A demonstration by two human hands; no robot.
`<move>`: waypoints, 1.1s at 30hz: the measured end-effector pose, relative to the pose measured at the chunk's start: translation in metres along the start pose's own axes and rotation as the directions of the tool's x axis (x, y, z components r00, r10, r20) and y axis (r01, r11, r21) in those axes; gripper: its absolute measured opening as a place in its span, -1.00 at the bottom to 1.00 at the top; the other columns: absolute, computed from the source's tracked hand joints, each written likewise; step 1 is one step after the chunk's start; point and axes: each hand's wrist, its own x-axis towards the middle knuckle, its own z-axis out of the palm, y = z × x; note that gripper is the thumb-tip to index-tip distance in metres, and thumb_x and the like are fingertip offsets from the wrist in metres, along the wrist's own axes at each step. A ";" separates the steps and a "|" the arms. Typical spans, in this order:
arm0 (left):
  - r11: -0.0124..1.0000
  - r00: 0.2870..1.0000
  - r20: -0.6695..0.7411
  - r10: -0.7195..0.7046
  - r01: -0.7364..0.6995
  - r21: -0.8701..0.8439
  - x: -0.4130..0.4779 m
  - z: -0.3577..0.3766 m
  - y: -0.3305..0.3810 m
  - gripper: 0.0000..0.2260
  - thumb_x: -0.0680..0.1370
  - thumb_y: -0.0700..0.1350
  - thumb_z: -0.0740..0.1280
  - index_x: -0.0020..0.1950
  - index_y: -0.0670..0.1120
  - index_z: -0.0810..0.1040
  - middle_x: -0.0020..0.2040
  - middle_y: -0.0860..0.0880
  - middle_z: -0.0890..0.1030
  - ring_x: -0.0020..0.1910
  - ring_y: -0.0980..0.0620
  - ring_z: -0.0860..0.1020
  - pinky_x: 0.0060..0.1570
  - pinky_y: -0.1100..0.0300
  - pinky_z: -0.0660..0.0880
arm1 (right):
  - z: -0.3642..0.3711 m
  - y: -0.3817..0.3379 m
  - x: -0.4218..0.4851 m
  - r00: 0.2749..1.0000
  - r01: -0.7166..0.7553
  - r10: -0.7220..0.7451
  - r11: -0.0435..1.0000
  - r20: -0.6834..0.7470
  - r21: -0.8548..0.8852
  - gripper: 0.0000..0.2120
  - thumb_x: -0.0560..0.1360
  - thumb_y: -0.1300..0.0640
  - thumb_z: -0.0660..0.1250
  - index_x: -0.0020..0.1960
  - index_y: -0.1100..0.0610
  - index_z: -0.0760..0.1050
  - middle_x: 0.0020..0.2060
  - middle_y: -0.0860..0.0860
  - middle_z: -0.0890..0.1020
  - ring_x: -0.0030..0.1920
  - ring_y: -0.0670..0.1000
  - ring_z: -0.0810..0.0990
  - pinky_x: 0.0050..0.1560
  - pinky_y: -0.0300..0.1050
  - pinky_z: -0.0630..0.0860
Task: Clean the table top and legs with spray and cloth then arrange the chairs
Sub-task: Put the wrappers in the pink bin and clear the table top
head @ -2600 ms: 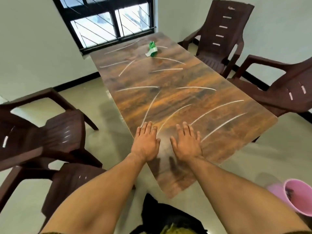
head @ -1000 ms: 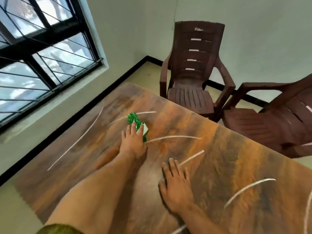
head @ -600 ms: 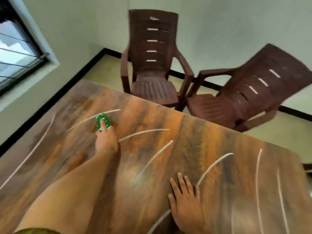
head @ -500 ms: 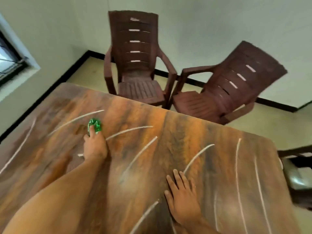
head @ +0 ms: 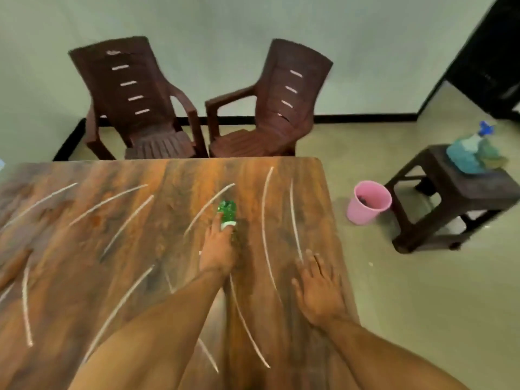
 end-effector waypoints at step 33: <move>0.988 0.879 0.461 0.120 -0.060 -0.142 0.009 0.279 0.408 -0.37 0.48 -0.29 0.38 0.53 -0.09 0.29 0.47 -0.05 0.36 0.42 -0.04 0.38 0.44 0.15 0.34 | -0.067 0.348 0.095 0.827 -0.559 0.325 0.392 0.459 0.730 -0.61 0.54 0.00 0.30 0.35 -0.06 0.40 0.10 0.02 0.66 0.08 0.08 0.64 0.18 0.05 0.59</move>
